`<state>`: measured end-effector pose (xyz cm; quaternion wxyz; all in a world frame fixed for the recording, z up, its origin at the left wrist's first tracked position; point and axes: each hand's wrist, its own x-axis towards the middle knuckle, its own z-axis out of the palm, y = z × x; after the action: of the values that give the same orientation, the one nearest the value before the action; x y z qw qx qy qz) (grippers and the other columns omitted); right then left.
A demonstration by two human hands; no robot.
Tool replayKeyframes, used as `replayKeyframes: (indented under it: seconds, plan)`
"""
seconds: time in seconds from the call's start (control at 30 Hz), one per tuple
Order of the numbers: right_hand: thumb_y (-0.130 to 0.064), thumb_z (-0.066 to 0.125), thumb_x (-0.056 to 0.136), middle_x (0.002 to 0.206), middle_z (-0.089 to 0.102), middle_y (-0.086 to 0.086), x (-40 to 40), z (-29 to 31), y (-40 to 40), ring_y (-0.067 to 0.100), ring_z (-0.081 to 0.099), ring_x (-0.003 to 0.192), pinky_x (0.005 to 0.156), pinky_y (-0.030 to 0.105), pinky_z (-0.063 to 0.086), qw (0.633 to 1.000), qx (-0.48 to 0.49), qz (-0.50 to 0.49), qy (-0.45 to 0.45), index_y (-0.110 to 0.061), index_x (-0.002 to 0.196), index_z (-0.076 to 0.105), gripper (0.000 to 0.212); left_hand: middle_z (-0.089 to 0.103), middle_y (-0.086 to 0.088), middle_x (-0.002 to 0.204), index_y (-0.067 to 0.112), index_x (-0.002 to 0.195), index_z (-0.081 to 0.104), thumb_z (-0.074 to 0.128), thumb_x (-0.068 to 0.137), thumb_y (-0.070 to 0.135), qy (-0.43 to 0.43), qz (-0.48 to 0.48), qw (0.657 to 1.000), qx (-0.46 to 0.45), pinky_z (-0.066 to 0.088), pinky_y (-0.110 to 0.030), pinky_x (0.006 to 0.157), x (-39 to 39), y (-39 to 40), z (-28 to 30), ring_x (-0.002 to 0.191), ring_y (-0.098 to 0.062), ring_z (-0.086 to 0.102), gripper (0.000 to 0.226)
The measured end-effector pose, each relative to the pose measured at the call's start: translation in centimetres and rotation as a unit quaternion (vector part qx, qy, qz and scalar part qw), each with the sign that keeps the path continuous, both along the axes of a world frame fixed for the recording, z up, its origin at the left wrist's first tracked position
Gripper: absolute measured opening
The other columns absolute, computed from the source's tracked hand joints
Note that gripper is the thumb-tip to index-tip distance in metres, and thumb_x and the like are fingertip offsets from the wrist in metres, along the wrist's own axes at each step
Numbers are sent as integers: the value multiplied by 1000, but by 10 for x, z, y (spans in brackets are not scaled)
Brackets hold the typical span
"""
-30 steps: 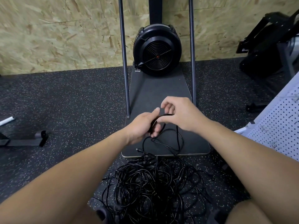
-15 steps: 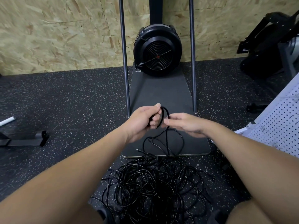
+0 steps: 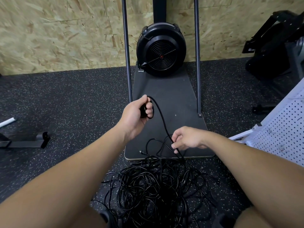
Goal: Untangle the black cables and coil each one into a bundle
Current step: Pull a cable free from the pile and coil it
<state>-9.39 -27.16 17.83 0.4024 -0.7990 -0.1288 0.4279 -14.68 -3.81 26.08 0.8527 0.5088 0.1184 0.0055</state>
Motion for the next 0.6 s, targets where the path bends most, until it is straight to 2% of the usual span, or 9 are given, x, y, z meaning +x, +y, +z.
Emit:
replayKeyframes:
  seconds: [0.07, 0.13, 0.17, 0.23, 0.3, 0.37, 0.47, 0.53, 0.6]
  plan:
    - [-4, 75, 102, 95, 77, 16, -2, 0, 5, 29, 82, 84, 83, 40, 65, 999, 11, -27, -39, 3, 117, 66, 18, 59, -1, 80, 13, 100, 63, 55, 115, 26, 1, 31, 1000, 3, 41, -26, 63, 3, 8, 0, 66, -14, 47, 21]
    - [-8, 75, 102, 88, 78, 10, -1, 7, 13, 19, 76, 71, 68, 30, 60, 992, -7, -2, -127, -3, 107, 71, 9, 70, -5, 86, 11, 104, 64, 55, 115, 24, 2, 60, 998, 21, 48, -27, 67, 5, 14, -2, 69, -15, 56, 19]
    - [-13, 75, 102, 85, 79, 3, -1, 15, 16, 13, 71, 67, 66, 26, 55, 982, -28, 36, -181, -11, 102, 74, 3, 74, -8, 91, 10, 107, 63, 56, 115, 23, 0, 66, 997, 35, 52, -27, 70, 5, 16, -3, 71, -15, 61, 17]
    - [-23, 73, 103, 83, 78, -9, -3, 32, 23, 5, 65, 68, 69, 24, 49, 953, -49, 121, -273, -25, 93, 74, 10, 80, -15, 102, 7, 111, 60, 56, 115, 21, -7, 58, 995, 80, 59, -30, 79, 6, 19, -7, 79, -19, 71, 15]
    - [-27, 69, 106, 80, 73, -20, -8, 51, 27, 1, 62, 73, 71, 22, 46, 927, -32, 179, -329, -30, 92, 73, 15, 81, -20, 110, 7, 110, 58, 54, 116, 19, -8, 29, 989, 141, 63, -36, 90, 5, 19, -12, 91, -26, 78, 15]
    - [-29, 64, 108, 81, 70, -25, -13, 67, 30, 2, 62, 76, 73, 24, 48, 908, 1, 199, -370, -30, 94, 72, 16, 81, -23, 111, 4, 110, 57, 53, 116, 18, -5, -10, 984, 179, 65, -41, 94, 3, 15, -15, 96, -30, 80, 16]
    - [-34, 62, 109, 85, 70, -13, -12, 82, 31, 6, 61, 77, 74, 32, 50, 895, 50, 142, -420, -30, 95, 70, 17, 79, -23, 95, 2, 113, 57, 51, 116, 14, 11, -87, 969, 230, 66, -36, 75, -3, 9, -14, 79, -30, 79, 14]
    - [-36, 68, 107, 84, 71, -11, -8, 85, 26, 8, 63, 79, 74, 35, 53, 896, 89, 83, -427, -32, 95, 69, 13, 75, -26, 90, 1, 113, 59, 49, 117, 19, 21, -158, 947, 279, 60, -37, 68, -6, 5, -12, 70, -32, 74, 21]
    - [-41, 76, 101, 85, 72, -9, -2, 83, 21, 16, 65, 79, 75, 41, 56, 901, 119, 31, -416, -32, 93, 65, 16, 72, -23, 79, 3, 106, 63, 48, 118, 31, 22, -202, 937, 285, 50, -36, 64, -9, 0, -11, 62, -30, 62, 34]
